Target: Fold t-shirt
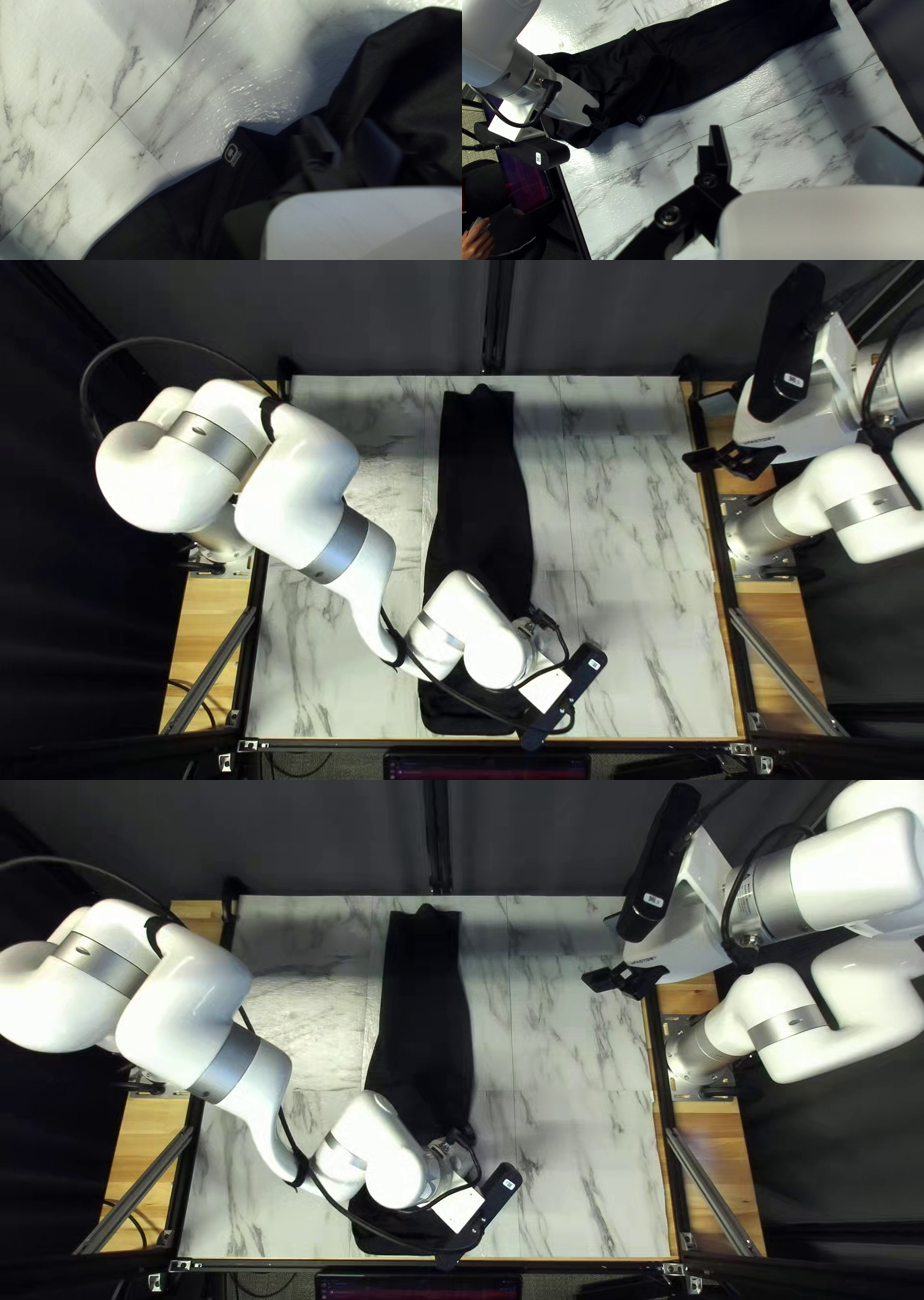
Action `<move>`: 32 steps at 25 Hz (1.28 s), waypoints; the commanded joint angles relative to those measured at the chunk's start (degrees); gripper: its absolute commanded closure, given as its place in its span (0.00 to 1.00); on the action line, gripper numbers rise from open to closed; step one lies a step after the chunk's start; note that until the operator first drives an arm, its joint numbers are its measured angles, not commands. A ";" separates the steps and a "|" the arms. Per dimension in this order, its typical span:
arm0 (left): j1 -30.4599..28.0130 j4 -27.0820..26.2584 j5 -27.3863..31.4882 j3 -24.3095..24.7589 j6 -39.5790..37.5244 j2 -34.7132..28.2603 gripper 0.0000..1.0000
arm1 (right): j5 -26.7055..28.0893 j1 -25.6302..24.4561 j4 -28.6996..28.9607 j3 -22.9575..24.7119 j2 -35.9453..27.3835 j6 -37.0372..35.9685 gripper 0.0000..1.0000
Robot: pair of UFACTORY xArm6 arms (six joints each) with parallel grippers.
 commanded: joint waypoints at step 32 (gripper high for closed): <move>-7.16 4.92 10.94 11.53 -14.07 -13.52 0.00 | 0.00 0.00 0.00 0.00 0.00 0.00 0.00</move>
